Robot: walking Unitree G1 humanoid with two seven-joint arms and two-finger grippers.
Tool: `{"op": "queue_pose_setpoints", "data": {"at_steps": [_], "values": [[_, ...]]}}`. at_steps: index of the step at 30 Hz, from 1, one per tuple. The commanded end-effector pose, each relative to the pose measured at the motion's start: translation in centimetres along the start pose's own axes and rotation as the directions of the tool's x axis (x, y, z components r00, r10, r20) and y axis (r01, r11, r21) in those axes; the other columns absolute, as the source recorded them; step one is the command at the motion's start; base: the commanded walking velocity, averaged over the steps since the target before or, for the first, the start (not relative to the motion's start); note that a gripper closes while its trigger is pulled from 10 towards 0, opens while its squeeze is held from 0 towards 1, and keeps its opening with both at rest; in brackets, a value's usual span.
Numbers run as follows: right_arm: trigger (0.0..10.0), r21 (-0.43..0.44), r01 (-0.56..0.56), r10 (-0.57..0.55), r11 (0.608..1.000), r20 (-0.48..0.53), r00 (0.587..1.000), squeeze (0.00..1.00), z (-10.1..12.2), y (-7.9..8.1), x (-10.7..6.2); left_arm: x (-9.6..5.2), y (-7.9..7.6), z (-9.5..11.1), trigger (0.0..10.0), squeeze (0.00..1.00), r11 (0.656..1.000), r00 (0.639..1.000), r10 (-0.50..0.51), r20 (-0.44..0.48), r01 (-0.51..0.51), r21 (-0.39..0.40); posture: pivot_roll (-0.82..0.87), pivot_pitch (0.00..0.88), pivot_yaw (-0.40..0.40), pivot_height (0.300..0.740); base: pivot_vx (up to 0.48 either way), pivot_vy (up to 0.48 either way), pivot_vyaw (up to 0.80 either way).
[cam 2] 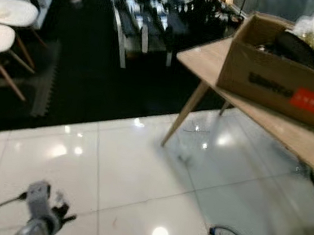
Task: Picking trash to rubbish bin
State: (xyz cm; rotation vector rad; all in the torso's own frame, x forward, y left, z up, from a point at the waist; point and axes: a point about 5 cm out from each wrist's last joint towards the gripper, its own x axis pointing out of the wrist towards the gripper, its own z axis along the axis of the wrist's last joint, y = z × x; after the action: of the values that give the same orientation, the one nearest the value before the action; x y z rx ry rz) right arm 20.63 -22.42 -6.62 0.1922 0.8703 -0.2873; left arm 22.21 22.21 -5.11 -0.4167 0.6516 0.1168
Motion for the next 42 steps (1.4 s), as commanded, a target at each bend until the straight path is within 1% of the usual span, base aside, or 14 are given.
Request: {"op": "queue_pose_setpoints", "data": {"at_steps": [1,7,13,17,18,21,22,25,28,30,34,37,40,42], "values": [[10.0,0.043,-0.032,0.031,0.999,0.027,0.999,0.0,0.3,0.6,0.0,0.2,-0.5,0.4,10.0,0.0,0.999,1.0,-0.028,0.012,0.027,0.032,0.05,0.094,0.011,0.74,0.382,0.0,-0.8],[10.0,0.058,-0.349,0.32,0.935,0.287,0.903,0.0,7.6,4.1,0.0,1.4,-2.9,3.7,10.0,0.0,0.989,0.984,-0.135,0.12,0.126,0.075,0.04,0.097,0.015,0.74,0.382,0.0,-0.8],[10.0,0.018,-0.621,0.516,0.784,0.538,0.667,0.0,14.8,5.8,-2.0,2.0,-5.9,8.7,10.0,0.0,0.96,0.917,-0.277,0.289,0.255,0.113,0.03,0.1,0.016,0.74,0.384,0.0,-0.8],[10.0,-0.224,-0.87,0.703,0.438,0.689,0.176,0.0,21.0,7.3,-7.6,1.2,-9.6,15.8,10.0,0.0,0.896,0.736,-0.44,0.514,0.401,0.192,0.03,0.104,0.013,0.74,0.384,0.0,-0.8],[10.0,-0.224,-0.87,0.703,0.438,0.689,0.176,0.0,21.0,7.3,-7.6,1.2,-9.6,15.8,10.0,0.0,0.896,0.736,-0.44,0.514,0.401,0.192,0.03,0.104,0.013,0.74,0.386,0.0,-0.8],[10.0,-0.514,-0.843,0.793,0.157,0.574,-0.203,0.0,22.5,9.1,-14.0,-0.7,-12.1,20.4,10.0,0.0,0.832,0.567,-0.533,0.628,0.486,0.267,0.02,0.106,0.017,0.74,0.393,0.0,-0.8],[10.0,-0.514,-0.843,0.793,0.157,0.574,-0.203,0.0,22.5,9.1,-14.0,-0.7,-12.1,20.4,10.0,0.0,0.832,0.567,-0.533,0.628,0.486,0.267,0.02,0.106,0.017,0.74,0.394,0.0,-0.8],[10.0,-0.698,-0.714,0.789,-0.057,0.407,-0.46,0.0,23.2,10.5,-20.0,-4.0,-14.9,25.2,10.0,0.0,0.736,0.335,-0.612,0.717,0.574,0.36,0.02,0.106,0.017,0.74,0.396,0.0,-0.8],[10.0,-0.749,-0.661,0.739,-0.04,0.423,-0.525,0.0,24.8,10.0,-22.5,-7.1,-17.2,27.5,10.0,0.0,0.641,0.154,-0.655,0.74,0.632,0.436,0.02,0.106,0.019,0.74,0.401,0.0,-0.8],[10.0,-0.753,-0.657,0.73,-0.031,0.432,-0.53,0.0,25.0,9.8,-22.9,-7.7,-17.5,27.8,10.0,0.0,0.624,0.126,-0.659,0.741,0.642,0.446,0.02,0.106,0.019,0.74,0.403,0.0,-0.8],[10.0,-0.735,-0.652,0.708,0.188,0.562,-0.429,0.0,27.7,8.5,-23.8,-11.2,-19.7,29.2,10.0,0.0,0.531,-0.032,-0.683,0.729,0.663,0.527,0.01,0.101,0.022,0.74,0.461,0.0,-0.6],[10.0,-0.71,-0.665,0.698,0.23,0.597,-0.396,0.0,28.2,8.2,-23.7,-11.8,-19.9,29.4,10.0,0.0,0.521,-0.052,-0.683,0.729,0.665,0.535,0.0,0.101,0.022,0.74,0.48,0.0,0.0],[10.0,-0.601,-0.621,0.635,0.504,0.745,-0.205,0.0,30.7,6.5,-22.8,-13.6,-20.7,30.2,10.0,0.0,0.504,-0.096,-0.69,0.718,0.648,0.571,0.0,0.099,0.022,0.74,0.455,0.0,0.0],[10.0,-0.575,-0.585,0.61,0.572,0.775,-0.165,0.0,31.3,6.0,-22.8,-13.9,-20.9,30.3,10.0,0.0,0.505,-0.099,-0.693,0.714,0.64,0.579,0.0,0.099,0.022,0.74,0.39,0.0,0.0]]}}
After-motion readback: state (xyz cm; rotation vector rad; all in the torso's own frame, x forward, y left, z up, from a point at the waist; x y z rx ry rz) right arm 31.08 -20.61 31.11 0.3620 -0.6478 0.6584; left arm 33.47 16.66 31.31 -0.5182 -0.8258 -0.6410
